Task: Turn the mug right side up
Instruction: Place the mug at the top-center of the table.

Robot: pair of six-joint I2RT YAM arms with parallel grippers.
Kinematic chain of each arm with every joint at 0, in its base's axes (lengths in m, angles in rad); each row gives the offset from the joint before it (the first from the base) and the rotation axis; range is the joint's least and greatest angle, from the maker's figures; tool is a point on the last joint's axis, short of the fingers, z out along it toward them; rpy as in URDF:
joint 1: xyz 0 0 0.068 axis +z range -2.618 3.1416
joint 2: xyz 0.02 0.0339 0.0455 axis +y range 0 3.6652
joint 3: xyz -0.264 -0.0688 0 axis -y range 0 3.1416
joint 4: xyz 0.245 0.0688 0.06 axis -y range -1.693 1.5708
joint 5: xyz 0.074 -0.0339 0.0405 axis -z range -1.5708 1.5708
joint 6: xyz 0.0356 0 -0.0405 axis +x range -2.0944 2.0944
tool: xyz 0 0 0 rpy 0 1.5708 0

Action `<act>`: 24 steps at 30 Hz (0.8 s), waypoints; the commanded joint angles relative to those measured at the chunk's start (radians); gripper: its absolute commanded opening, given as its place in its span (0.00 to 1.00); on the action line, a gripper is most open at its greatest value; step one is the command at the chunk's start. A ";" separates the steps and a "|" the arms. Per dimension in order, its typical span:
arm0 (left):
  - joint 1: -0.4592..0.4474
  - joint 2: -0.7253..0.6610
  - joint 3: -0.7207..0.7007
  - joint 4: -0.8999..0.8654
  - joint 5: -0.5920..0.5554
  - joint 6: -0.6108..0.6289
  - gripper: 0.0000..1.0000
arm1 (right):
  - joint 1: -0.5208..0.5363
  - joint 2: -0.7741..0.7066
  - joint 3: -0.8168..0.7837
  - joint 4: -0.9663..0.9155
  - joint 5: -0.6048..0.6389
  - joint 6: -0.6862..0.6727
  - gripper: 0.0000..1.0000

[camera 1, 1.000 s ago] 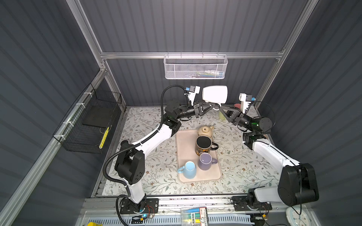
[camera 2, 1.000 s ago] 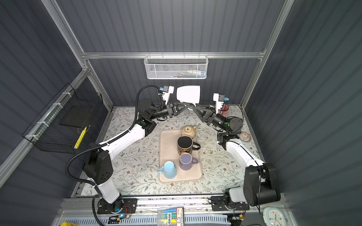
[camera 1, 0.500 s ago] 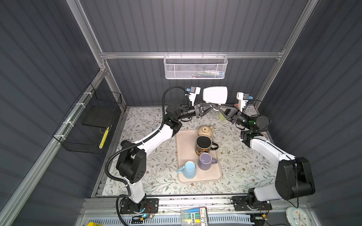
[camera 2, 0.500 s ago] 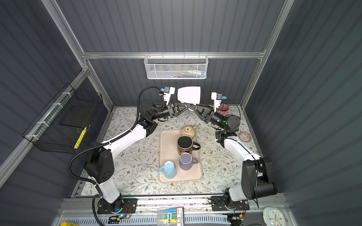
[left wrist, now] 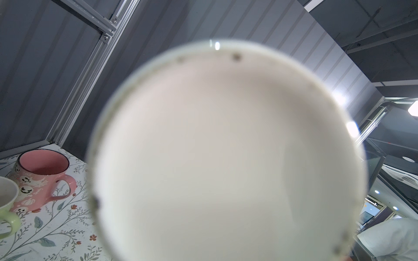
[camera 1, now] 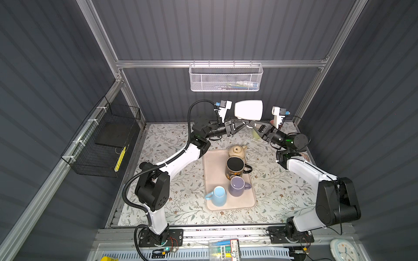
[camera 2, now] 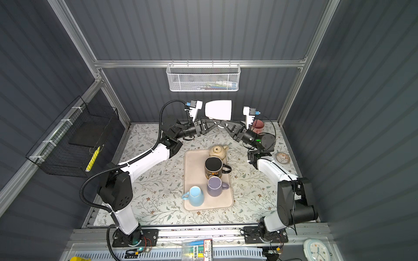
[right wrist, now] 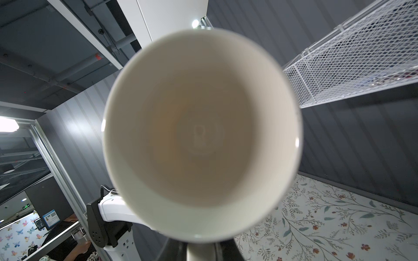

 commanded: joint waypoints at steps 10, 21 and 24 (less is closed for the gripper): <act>-0.008 -0.033 -0.017 0.034 0.012 0.042 0.73 | 0.004 -0.041 0.010 -0.074 0.039 -0.083 0.00; 0.009 -0.094 -0.129 -0.082 -0.014 0.175 1.00 | -0.002 -0.081 -0.031 -0.144 0.089 -0.139 0.00; 0.022 -0.126 -0.173 -0.143 -0.030 0.228 1.00 | -0.003 -0.089 -0.035 -0.170 0.092 -0.151 0.00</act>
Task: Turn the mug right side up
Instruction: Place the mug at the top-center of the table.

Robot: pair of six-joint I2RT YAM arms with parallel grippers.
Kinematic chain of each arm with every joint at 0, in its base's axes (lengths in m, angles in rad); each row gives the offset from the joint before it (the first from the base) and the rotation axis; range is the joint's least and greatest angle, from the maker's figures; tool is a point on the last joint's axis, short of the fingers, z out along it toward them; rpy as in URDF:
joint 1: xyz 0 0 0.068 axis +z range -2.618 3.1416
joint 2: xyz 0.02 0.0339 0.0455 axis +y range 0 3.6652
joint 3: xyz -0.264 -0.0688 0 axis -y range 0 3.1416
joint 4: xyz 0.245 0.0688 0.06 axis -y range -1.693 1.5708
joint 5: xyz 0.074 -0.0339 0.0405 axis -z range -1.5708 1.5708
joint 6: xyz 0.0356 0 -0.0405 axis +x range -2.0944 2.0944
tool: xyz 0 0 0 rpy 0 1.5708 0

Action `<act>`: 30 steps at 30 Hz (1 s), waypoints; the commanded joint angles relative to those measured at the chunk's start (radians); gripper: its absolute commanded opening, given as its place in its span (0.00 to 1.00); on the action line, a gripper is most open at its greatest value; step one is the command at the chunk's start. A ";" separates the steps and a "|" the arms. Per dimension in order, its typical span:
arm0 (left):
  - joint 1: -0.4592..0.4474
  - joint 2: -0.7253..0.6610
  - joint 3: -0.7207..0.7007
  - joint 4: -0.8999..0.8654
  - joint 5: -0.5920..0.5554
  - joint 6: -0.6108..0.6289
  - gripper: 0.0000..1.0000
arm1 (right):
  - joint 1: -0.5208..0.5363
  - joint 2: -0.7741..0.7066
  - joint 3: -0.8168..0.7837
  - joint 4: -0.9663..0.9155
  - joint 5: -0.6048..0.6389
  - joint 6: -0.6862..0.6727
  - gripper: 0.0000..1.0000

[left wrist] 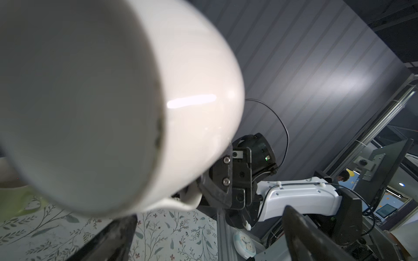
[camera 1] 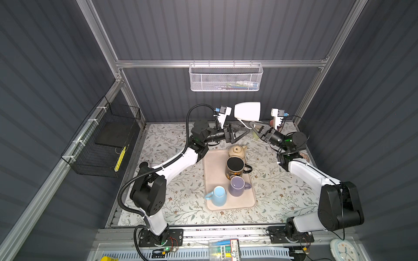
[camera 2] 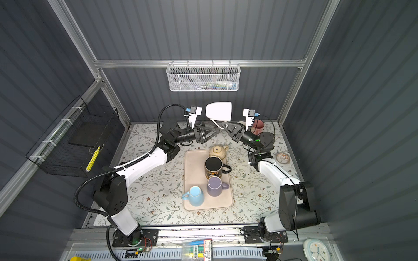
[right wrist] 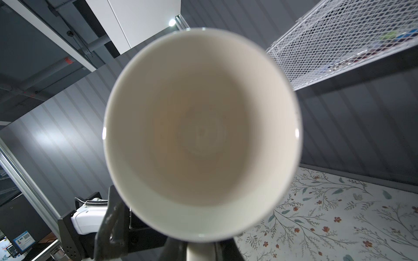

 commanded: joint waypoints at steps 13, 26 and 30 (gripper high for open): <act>0.038 -0.276 -0.113 -0.732 -0.374 0.530 1.00 | -0.007 -0.114 0.105 -0.642 0.163 -0.403 0.00; 0.038 -0.414 -0.227 -1.012 -0.720 0.632 1.00 | -0.003 0.018 0.432 -1.314 0.429 -0.712 0.00; 0.038 -0.442 -0.265 -1.065 -0.772 0.635 1.00 | 0.008 0.070 0.511 -1.435 0.515 -0.775 0.00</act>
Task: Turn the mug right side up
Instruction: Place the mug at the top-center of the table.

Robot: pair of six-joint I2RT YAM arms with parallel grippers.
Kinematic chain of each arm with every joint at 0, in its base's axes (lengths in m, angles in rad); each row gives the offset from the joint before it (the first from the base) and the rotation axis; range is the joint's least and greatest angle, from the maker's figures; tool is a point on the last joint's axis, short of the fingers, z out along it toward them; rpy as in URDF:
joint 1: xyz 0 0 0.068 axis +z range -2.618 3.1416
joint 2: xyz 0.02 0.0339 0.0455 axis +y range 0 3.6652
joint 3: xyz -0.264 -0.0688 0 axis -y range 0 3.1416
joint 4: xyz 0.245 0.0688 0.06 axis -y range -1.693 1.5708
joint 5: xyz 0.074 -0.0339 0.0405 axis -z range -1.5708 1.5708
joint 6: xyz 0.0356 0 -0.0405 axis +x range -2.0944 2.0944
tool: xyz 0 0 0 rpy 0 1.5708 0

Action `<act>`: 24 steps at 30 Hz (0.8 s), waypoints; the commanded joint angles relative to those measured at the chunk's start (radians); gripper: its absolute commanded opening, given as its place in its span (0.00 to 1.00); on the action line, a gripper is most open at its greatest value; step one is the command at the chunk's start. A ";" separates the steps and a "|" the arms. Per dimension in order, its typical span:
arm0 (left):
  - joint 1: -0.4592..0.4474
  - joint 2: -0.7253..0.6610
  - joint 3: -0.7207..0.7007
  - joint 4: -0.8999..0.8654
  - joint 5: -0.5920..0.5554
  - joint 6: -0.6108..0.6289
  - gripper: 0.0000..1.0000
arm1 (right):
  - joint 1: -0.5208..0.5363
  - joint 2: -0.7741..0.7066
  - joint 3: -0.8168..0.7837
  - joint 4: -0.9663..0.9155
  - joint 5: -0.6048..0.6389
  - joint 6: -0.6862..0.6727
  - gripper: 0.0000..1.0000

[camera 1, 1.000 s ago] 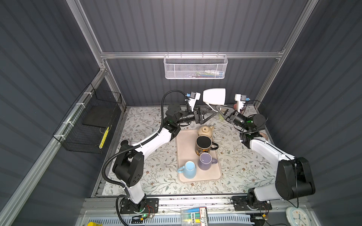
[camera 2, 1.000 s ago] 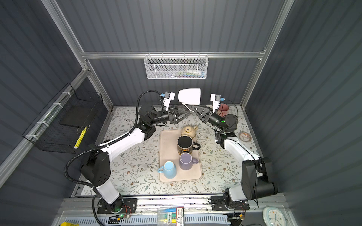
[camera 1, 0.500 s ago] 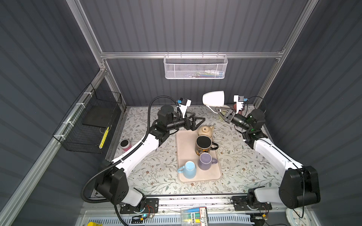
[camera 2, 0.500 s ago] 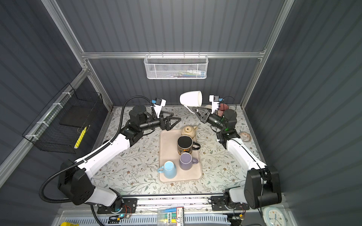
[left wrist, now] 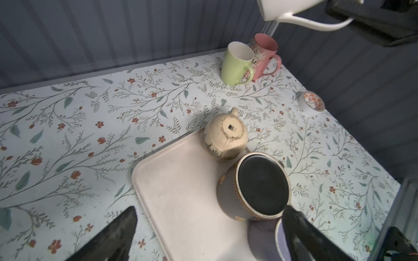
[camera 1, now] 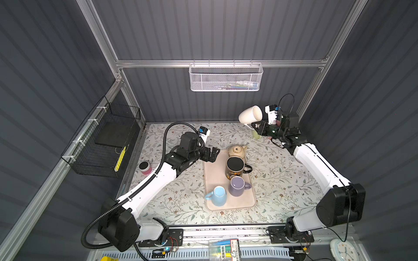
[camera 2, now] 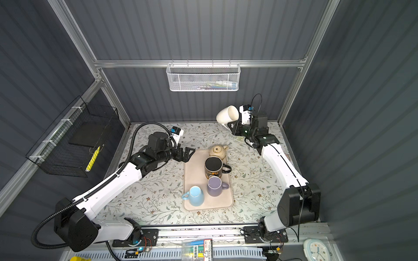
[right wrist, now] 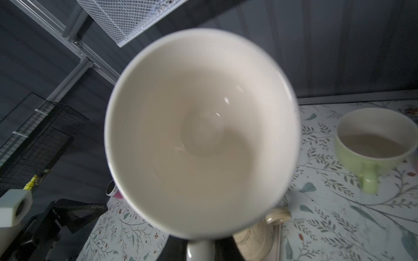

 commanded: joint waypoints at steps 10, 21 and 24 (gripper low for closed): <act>0.000 -0.243 -0.167 -0.007 -0.394 -0.057 1.00 | 0.046 0.215 0.302 -0.327 0.297 -0.183 0.00; -0.001 -0.109 -0.094 -0.180 -0.368 0.011 1.00 | 0.083 0.480 0.624 -0.491 0.467 -0.260 0.00; -0.003 -0.069 -0.074 -0.209 -0.394 0.002 1.00 | 0.087 0.572 0.749 -0.564 0.489 -0.274 0.00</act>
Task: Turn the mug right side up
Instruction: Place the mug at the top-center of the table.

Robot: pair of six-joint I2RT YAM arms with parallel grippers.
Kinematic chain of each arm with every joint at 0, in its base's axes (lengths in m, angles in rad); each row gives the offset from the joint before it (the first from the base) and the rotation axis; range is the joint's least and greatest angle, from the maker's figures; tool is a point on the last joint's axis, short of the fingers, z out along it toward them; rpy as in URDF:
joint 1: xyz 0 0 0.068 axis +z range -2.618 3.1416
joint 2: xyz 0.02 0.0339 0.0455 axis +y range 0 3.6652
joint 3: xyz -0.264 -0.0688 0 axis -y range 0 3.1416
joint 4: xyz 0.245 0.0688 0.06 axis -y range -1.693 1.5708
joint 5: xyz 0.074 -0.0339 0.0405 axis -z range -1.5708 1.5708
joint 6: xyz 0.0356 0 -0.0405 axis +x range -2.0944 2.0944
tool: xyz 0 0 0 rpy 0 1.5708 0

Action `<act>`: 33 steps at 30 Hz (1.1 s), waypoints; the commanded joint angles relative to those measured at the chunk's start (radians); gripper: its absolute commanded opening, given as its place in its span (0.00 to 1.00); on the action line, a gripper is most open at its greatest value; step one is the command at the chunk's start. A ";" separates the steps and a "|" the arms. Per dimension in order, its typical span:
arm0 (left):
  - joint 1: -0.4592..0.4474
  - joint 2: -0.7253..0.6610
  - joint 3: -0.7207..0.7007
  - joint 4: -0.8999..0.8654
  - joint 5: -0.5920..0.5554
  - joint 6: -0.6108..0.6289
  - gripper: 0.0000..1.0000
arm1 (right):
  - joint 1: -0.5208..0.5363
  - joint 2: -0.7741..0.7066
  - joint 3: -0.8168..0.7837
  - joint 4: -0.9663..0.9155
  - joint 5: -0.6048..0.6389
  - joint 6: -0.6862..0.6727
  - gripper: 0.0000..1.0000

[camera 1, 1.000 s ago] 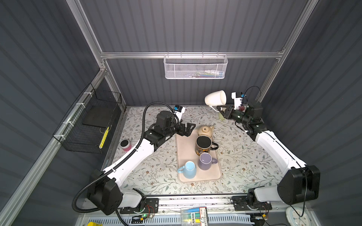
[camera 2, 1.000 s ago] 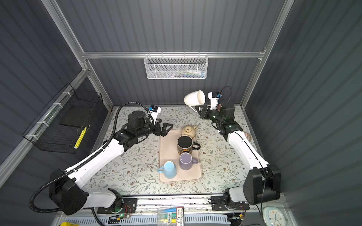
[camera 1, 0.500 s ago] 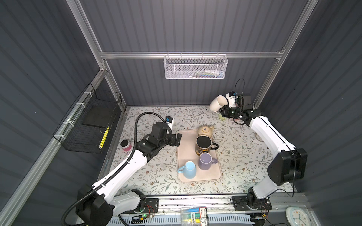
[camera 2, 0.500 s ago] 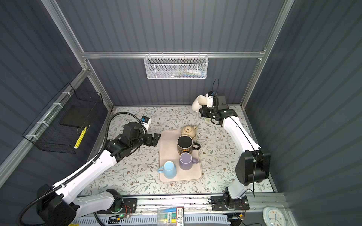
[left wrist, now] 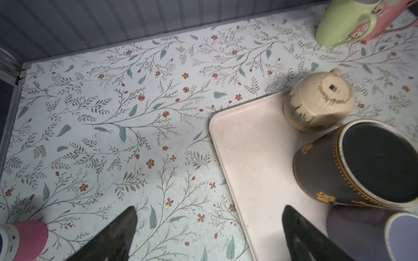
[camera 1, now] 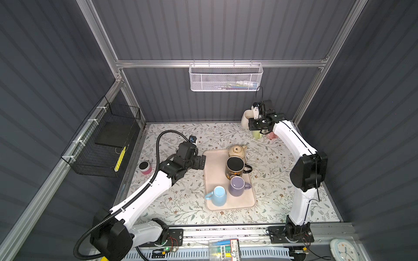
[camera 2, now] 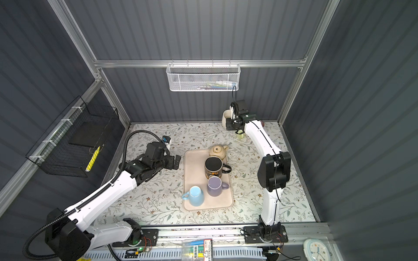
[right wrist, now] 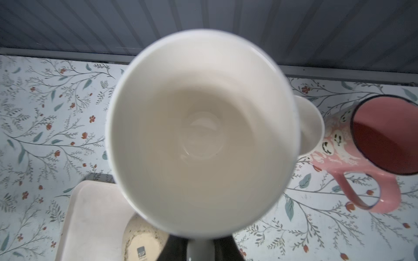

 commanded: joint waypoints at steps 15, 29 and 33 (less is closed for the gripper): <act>-0.023 0.079 0.055 -0.116 0.009 0.065 1.00 | 0.022 0.310 0.376 -0.129 0.127 -0.001 0.00; -0.031 0.094 0.061 -0.129 0.019 0.078 1.00 | 0.021 0.400 0.389 -0.105 0.129 0.015 0.00; -0.034 0.096 0.070 -0.140 0.028 0.079 1.00 | 0.019 0.409 0.388 -0.104 0.134 0.016 0.00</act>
